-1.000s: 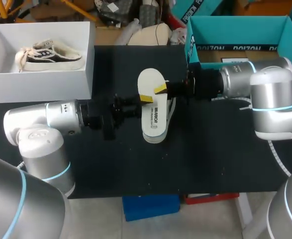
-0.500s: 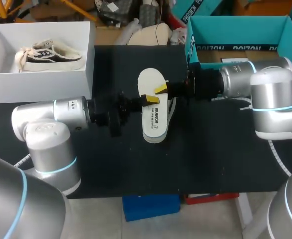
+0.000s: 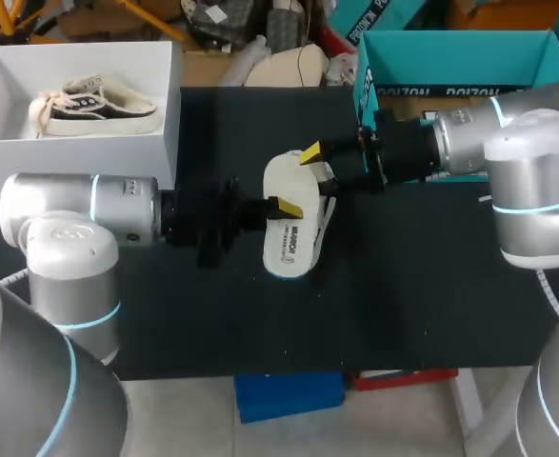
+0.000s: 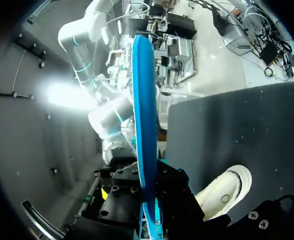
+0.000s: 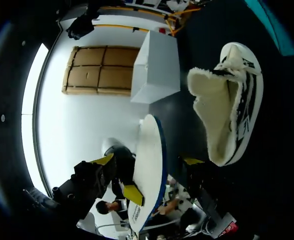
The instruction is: Take the shoe out of the shoebox, open the shoe tongue, remove and reinsert the insole, then place the shoe into the shoebox
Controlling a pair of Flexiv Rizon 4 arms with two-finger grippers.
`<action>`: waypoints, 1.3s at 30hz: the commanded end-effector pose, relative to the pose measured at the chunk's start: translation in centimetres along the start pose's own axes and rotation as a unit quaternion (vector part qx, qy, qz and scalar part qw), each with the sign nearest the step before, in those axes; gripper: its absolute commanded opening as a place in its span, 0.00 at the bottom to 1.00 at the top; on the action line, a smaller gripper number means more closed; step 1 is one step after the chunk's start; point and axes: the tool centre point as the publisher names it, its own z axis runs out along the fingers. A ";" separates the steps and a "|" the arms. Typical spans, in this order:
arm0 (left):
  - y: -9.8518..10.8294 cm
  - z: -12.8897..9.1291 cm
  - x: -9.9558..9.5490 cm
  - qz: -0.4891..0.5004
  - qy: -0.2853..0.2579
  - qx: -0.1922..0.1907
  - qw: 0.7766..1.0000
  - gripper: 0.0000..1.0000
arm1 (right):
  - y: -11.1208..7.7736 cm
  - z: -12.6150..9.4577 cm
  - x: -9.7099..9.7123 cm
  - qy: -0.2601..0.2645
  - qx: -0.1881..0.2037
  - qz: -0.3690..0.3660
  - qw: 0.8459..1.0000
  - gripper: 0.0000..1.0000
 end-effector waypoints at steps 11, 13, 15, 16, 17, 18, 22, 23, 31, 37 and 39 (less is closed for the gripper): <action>-4.9 -4.5 1.0 0.003 0.162 0.079 0.984 0.00 | -5.2 -3.1 2.5 -0.176 -0.086 -0.067 0.978 1.00; -4.9 -4.5 1.0 0.003 0.162 0.079 0.984 0.00 | -5.2 -3.1 2.5 -0.176 -0.086 -0.067 0.978 1.00; -4.9 -4.5 1.0 0.003 0.162 0.079 0.984 0.00 | -5.2 -3.1 2.5 -0.176 -0.086 -0.067 0.978 1.00; -4.9 -4.5 1.0 0.003 0.162 0.079 0.984 0.00 | -5.2 -3.1 2.5 -0.176 -0.086 -0.067 0.978 1.00; -4.9 -4.5 1.0 0.003 0.162 0.079 0.984 0.00 | -5.2 -3.1 2.5 -0.176 -0.086 -0.067 0.978 1.00; -4.9 -4.5 1.0 0.003 0.162 0.079 0.984 0.00 | -5.2 -3.1 2.5 -0.176 -0.086 -0.067 0.978 1.00; -4.9 -4.5 1.0 0.003 0.162 0.079 0.984 0.00 | -5.2 -3.1 2.5 -0.176 -0.086 -0.067 0.978 1.00; -4.9 -4.5 1.0 0.003 0.162 0.079 0.984 0.00 | -5.2 -3.1 2.5 -0.176 -0.086 -0.067 0.978 1.00; -7.8 -5.2 0.8 -0.140 0.081 0.189 0.968 0.00 | -6.8 -3.7 1.3 -0.190 -0.086 -0.114 0.971 1.00; -9.0 -5.3 0.9 -0.176 0.086 0.223 0.955 0.00 | -8.7 -4.2 0.1 -0.202 -0.080 -0.126 0.968 1.00; -9.5 -5.4 0.9 -0.180 0.096 0.232 0.951 0.00 | -9.3 -4.6 -0.2 -0.209 -0.079 -0.129 0.966 1.00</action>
